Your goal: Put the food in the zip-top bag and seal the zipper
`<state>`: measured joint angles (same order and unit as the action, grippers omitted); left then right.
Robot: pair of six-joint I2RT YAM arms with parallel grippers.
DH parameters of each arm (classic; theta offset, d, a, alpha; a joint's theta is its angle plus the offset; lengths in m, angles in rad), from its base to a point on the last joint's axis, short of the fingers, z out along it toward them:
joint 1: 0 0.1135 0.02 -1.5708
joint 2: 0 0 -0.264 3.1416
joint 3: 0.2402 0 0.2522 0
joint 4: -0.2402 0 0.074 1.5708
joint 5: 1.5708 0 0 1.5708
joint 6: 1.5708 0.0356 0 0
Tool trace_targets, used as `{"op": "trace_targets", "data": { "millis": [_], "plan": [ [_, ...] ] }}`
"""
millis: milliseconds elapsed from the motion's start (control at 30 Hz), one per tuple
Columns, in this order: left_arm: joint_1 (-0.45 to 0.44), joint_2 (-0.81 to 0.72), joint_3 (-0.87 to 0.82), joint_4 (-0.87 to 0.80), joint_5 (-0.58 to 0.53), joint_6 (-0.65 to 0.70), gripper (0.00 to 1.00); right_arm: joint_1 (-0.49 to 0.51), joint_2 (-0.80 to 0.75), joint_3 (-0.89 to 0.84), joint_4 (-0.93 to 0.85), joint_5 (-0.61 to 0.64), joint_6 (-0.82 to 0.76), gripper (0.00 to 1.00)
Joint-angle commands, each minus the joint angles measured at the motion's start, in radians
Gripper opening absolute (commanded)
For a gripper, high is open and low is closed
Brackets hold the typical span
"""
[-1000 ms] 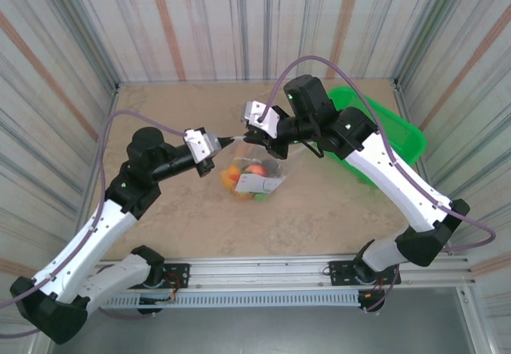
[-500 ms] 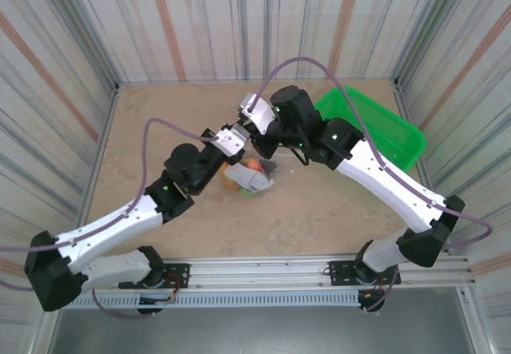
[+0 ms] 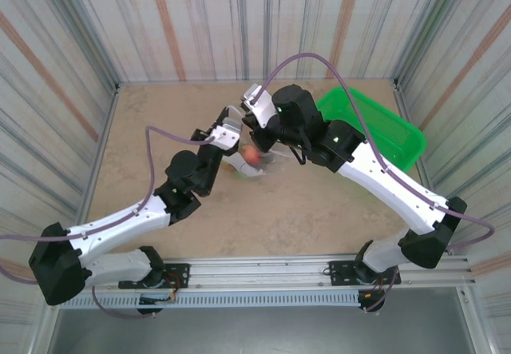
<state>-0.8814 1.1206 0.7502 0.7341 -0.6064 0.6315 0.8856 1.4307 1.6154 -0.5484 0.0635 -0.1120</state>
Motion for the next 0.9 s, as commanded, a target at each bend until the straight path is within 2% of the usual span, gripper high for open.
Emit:
{"op": "trace_targets", "data": {
  "millis": [0, 233, 633, 867],
  "plan": [
    [0.069, -0.058, -0.014, 0.077, -0.128, -0.059, 0.00, -0.001, -0.035, -0.026, -0.053, 0.029, 0.030, 0.00],
    [0.181, -0.138, -0.016, -0.065, -0.107, -0.203, 0.00, -0.022, -0.054, -0.051, -0.075, 0.015, 0.030, 0.00],
    [0.296, -0.215, -0.027, -0.131, -0.076, -0.243, 0.00, -0.057, -0.112, -0.100, -0.114, -0.018, 0.031, 0.00],
    [0.330, -0.207, -0.008, -0.137, -0.084, -0.215, 0.00, -0.077, -0.162, -0.159, -0.134, -0.009, 0.044, 0.00]
  ]
}}
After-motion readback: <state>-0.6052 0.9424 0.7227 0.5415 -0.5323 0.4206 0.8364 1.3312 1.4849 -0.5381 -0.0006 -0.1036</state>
